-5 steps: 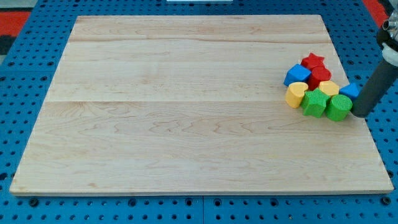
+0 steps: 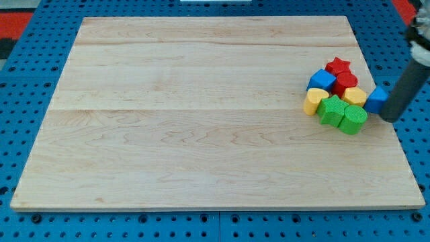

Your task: Push the blue triangle along with the yellow hexagon left a bit

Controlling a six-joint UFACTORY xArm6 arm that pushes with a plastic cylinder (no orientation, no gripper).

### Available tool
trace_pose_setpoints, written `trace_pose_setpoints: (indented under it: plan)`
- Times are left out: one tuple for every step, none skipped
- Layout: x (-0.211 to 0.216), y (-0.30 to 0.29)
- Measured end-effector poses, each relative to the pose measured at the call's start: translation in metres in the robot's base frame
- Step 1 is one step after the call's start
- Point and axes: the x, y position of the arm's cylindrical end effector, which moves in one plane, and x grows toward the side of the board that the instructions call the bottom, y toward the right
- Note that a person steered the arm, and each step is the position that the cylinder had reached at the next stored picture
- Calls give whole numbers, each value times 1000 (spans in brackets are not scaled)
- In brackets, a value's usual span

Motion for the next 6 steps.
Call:
trace_pose_setpoints:
  plan:
    - [-2, 37]
    - [-12, 43]
    - [-14, 33]
    - [-15, 13]
    - [-23, -7]
    - [-28, -19]
